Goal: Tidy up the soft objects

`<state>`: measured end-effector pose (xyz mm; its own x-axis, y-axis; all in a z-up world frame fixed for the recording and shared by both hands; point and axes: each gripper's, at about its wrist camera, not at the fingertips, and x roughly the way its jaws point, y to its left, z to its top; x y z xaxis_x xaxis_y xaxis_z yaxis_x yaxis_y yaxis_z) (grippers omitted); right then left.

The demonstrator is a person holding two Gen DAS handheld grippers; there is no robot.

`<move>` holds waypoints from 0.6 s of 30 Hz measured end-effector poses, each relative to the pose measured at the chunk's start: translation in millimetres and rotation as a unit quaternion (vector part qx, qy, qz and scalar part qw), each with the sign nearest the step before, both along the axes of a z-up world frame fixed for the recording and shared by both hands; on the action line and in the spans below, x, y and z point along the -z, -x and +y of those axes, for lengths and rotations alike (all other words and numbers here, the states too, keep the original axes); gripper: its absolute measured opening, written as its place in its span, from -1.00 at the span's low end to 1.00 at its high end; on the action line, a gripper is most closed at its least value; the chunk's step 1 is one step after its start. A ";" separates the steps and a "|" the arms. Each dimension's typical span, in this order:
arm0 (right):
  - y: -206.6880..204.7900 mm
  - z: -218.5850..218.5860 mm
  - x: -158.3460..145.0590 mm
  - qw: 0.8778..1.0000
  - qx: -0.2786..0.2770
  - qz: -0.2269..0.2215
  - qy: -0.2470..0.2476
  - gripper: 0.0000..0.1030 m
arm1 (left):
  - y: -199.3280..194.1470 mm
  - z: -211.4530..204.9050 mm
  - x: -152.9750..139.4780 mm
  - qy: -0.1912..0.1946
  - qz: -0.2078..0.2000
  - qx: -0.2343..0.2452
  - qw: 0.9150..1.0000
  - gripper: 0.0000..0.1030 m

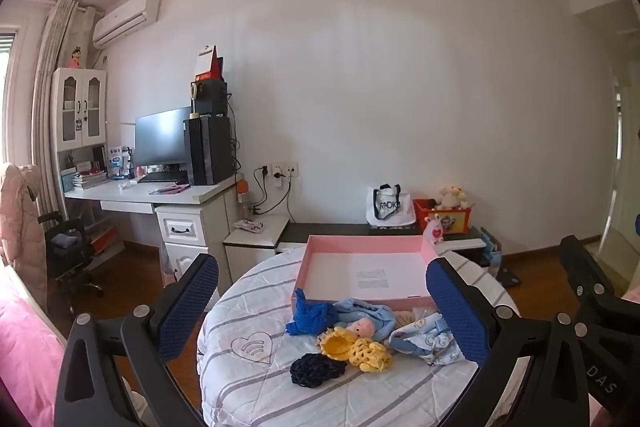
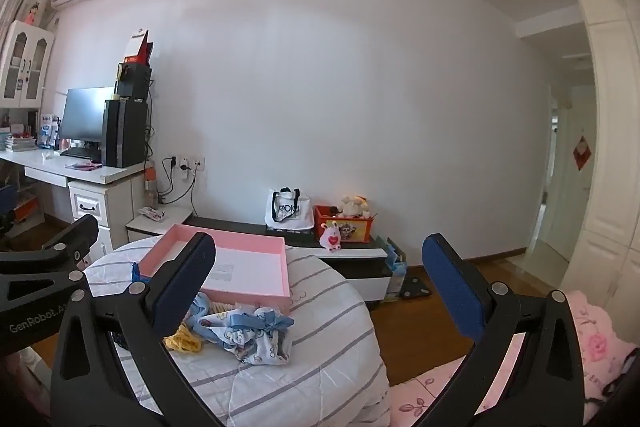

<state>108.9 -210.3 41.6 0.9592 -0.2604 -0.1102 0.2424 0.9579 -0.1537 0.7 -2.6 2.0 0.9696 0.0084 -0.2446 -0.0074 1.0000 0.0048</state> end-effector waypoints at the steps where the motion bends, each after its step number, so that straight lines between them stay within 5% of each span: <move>1: 0.2 -0.1 -0.4 1.000 0.000 0.000 -0.001 1.00 | 0.0 0.2 0.5 0.000 -0.001 -0.001 1.000 0.99; 18: 4.1 0.4 -4.7 1.000 -0.004 -0.009 -0.003 1.00 | 6.1 -0.4 -2.5 -0.001 -0.009 -0.003 1.000 0.98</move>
